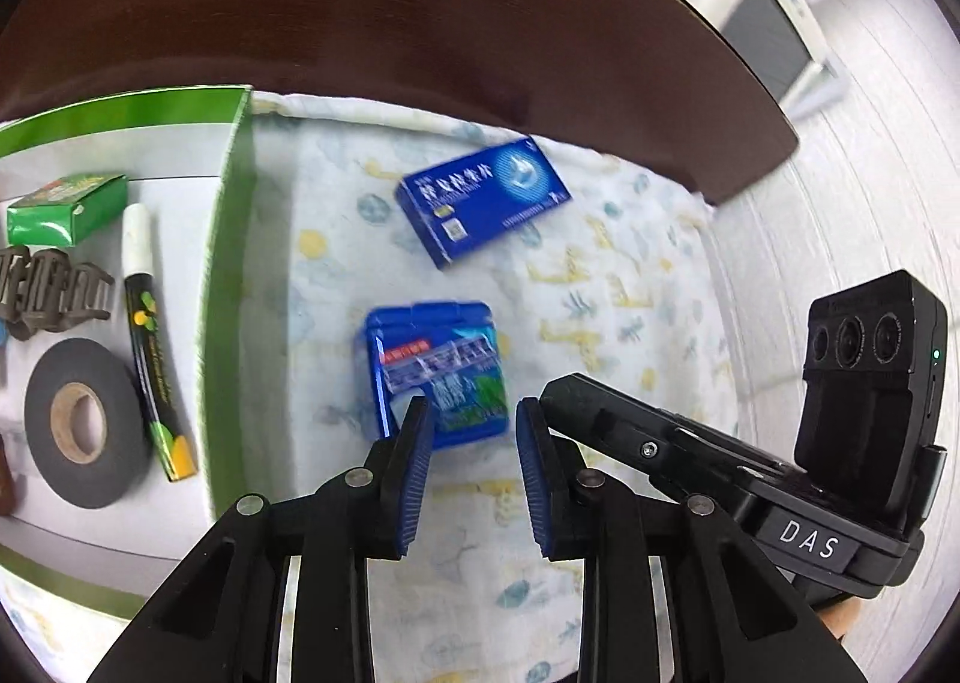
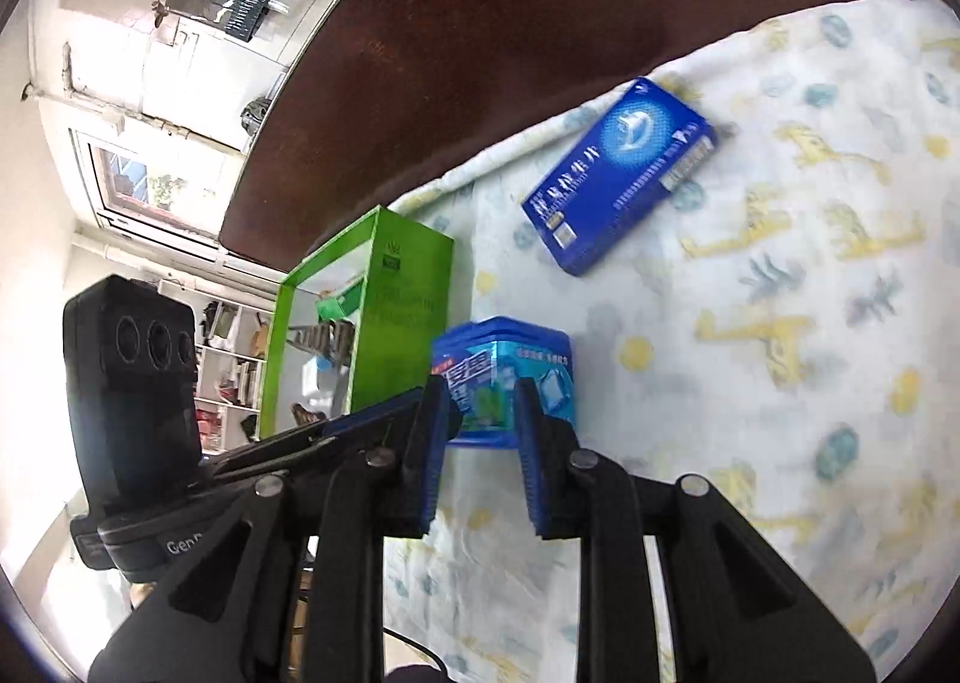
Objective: Organize rigid objects
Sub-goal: 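Move the right tool to the blue square mint tin, then grasp the blue mint tin with the right tool and lift it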
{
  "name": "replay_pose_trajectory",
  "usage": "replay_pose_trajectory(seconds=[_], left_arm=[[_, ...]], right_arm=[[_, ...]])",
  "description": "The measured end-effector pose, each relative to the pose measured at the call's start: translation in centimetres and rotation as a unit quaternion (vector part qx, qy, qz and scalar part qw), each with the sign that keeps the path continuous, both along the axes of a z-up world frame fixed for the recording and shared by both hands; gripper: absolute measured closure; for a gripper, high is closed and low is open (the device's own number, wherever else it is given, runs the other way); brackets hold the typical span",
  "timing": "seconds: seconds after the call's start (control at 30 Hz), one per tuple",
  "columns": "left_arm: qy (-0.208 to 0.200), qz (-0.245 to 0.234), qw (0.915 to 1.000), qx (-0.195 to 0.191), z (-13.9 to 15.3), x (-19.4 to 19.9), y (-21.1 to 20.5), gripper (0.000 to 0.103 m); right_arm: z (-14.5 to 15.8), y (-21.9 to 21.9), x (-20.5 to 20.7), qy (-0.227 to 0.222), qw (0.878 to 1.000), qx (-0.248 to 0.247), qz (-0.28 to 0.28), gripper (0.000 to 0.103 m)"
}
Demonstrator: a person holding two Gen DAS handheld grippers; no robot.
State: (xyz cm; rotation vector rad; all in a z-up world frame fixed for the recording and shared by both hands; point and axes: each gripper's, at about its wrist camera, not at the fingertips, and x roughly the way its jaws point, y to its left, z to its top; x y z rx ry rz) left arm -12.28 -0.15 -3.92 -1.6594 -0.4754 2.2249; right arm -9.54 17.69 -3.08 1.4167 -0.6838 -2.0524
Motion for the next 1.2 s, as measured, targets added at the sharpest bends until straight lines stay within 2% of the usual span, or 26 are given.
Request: replay_pose_trajectory(seconds=[0.1, 0.2, 0.37, 0.6, 0.73, 0.9, 1.0, 1.2], left_arm=[[0.001, 0.003, 1.0000, 0.006, 0.3, 0.4, -0.2, 0.075], [0.024, 0.020, 0.9994, -0.013, 1.0, 0.4, -0.8, 0.075], [0.016, 0.042, 0.9987, -0.022, 0.5, -0.6, -1.8, 0.075], [-0.013, 0.047, 0.9986, -0.021, -1.5, -1.4, -2.2, 0.075], [-0.002, 0.043, 0.9990, -0.013, -1.6, -1.7, -2.2, 0.076], [0.008, 0.034, 0.9993, -0.014, -1.5, -1.6, -2.1, 0.079], [0.026, 0.031, 0.9988, -0.026, -0.5, -1.2, -1.9, 0.079], [0.080, 0.025, 0.9957, -0.038, 3.5, 0.1, -2.8, 0.078]], right_arm=[[0.2, 0.5, 0.4, 0.009, 1.000, 0.009, -0.006, 0.080], [-0.2, 0.1, -0.4, 0.010, 0.999, 0.030, -0.016, 0.080], [-1.3, -0.2, -1.2, -0.011, 1.000, 0.021, -0.017, 0.080], [-1.5, -1.1, -1.7, -0.019, 1.000, 0.016, -0.008, 0.080], [-1.6, -2.0, -1.9, -0.015, 0.999, 0.034, 0.004, 0.081], [-1.8, -2.2, -1.9, -0.014, 0.999, 0.032, 0.012, 0.079], [-1.3, -2.2, -1.4, -0.006, 0.999, 0.034, 0.016, 0.080], [1.6, -3.0, -0.5, 0.029, 0.999, 0.022, 0.021, 0.080]])
